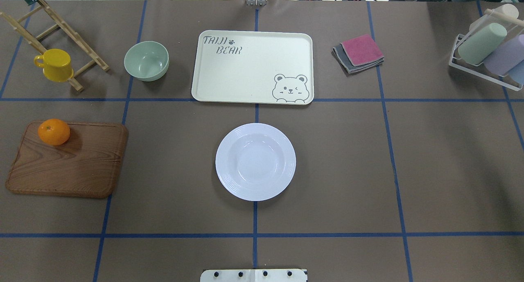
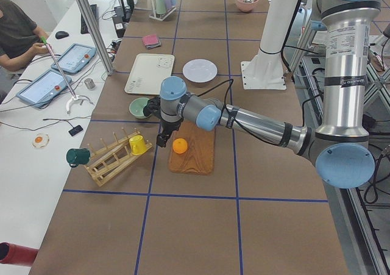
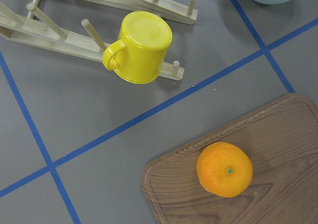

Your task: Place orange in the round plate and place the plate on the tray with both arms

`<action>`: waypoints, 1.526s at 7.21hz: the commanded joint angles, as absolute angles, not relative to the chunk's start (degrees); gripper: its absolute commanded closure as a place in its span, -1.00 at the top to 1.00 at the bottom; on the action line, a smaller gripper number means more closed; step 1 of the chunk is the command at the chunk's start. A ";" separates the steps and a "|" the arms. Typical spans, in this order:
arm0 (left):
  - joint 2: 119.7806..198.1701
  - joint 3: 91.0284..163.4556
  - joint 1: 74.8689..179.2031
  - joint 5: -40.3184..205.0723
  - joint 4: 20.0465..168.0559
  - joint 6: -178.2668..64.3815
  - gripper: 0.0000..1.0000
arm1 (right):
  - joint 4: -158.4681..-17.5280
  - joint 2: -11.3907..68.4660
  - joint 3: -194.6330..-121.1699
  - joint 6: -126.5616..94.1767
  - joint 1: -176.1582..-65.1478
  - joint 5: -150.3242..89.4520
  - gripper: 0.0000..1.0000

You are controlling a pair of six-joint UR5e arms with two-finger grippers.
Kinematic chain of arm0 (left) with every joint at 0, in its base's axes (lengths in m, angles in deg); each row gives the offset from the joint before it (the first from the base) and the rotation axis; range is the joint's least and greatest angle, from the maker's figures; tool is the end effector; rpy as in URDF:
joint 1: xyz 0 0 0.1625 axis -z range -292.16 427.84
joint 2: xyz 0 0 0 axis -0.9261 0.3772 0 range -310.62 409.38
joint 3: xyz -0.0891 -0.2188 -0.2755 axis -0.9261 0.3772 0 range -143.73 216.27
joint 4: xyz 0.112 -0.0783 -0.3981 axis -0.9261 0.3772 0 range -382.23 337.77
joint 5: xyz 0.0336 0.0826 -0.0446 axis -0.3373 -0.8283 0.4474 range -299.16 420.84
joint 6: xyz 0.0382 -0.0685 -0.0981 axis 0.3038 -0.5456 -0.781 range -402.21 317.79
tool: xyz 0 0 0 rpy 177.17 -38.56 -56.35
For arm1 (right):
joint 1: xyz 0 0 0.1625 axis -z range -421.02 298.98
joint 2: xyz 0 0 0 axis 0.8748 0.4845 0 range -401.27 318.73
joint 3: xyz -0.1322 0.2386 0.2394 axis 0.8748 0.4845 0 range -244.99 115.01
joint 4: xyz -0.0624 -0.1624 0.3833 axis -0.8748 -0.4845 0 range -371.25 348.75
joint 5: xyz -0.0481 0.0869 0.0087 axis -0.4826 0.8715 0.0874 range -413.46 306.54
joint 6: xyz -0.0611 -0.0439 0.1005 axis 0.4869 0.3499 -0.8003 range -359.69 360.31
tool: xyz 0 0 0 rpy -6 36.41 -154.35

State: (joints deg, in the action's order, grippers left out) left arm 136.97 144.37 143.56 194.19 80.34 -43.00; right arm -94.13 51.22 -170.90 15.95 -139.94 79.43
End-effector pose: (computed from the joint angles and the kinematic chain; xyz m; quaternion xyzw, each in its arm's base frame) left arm 0.0778 -0.4963 0.4504 0.1779 0.3848 0.1954 0.8844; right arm -0.0488 -0.4981 0.4836 0.1801 -0.3529 -0.2751 0.8760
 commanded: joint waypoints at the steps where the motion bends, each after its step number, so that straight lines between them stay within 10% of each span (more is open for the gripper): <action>1: 136.74 144.20 143.51 194.26 82.97 -43.27 0.98 | -94.13 51.28 -170.64 15.87 -139.86 79.43 1.00; 11: 143.42 132.44 129.12 191.56 84.21 -43.79 0.98 | -94.13 51.19 -170.37 16.04 -139.86 79.43 1.00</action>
State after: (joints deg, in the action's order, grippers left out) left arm 142.06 134.41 131.18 193.07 84.14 -43.80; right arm -94.13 51.26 -170.33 16.10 -139.86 79.43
